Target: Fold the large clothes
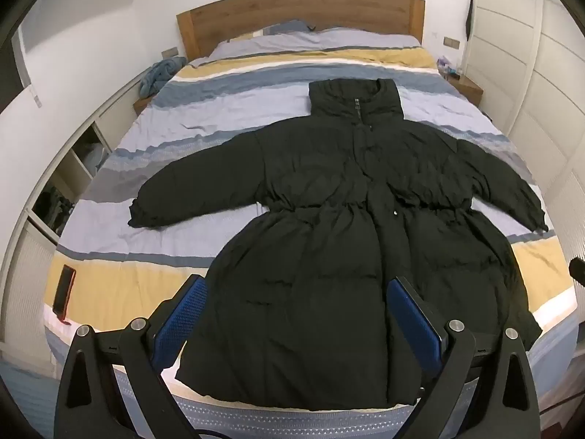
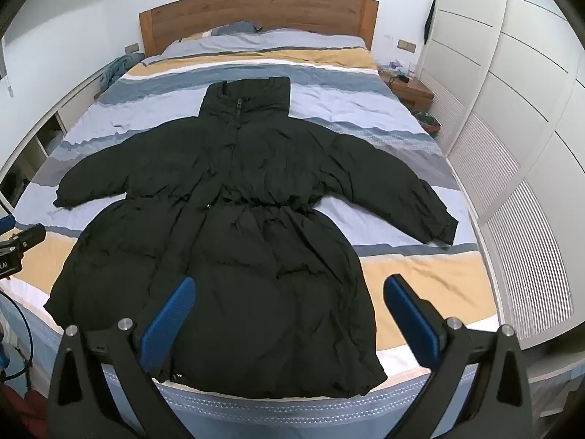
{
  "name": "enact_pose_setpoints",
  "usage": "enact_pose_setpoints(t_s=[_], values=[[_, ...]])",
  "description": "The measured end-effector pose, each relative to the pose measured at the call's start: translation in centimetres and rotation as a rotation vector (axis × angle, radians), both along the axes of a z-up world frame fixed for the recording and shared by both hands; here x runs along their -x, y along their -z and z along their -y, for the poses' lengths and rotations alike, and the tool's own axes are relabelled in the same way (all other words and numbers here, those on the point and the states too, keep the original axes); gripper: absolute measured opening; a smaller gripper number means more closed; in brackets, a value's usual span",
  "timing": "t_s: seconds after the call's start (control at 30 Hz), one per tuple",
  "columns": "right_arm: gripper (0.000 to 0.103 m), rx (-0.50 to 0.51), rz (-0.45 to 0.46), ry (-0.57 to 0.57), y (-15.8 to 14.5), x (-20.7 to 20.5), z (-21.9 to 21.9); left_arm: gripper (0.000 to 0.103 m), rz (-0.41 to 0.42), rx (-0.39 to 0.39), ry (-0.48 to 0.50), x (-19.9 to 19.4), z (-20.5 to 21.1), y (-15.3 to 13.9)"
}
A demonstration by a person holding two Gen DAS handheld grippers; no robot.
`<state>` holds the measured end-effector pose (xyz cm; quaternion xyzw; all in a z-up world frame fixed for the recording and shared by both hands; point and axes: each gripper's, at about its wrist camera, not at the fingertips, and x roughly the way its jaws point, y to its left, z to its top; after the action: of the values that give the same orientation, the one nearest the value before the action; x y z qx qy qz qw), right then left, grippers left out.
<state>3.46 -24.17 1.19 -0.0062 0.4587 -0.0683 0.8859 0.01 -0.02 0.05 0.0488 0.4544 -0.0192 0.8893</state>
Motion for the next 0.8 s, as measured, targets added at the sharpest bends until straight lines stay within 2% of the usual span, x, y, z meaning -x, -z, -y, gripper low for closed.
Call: enact_pose_setpoints(t_s=[0.1,0.23,0.53,0.8], values=[[0.103,0.014,-0.009,0.0,0.0,0.0,0.0,0.098,0.006,0.004,0.003,0.0,-0.1,-0.1],[0.103,0.014,-0.012,0.005,0.0,0.0,0.2,0.098,0.008,-0.017,0.018,0.5,0.9,1.1],[0.103,0.031,-0.019,-0.006,0.8,0.4,1.7,0.098,-0.031,-0.028,0.043,0.4,3.6,1.7],[0.103,0.026,-0.028,-0.013,1.4,0.6,2.6,0.098,-0.059,-0.026,0.048,0.3,4.2,2.3]])
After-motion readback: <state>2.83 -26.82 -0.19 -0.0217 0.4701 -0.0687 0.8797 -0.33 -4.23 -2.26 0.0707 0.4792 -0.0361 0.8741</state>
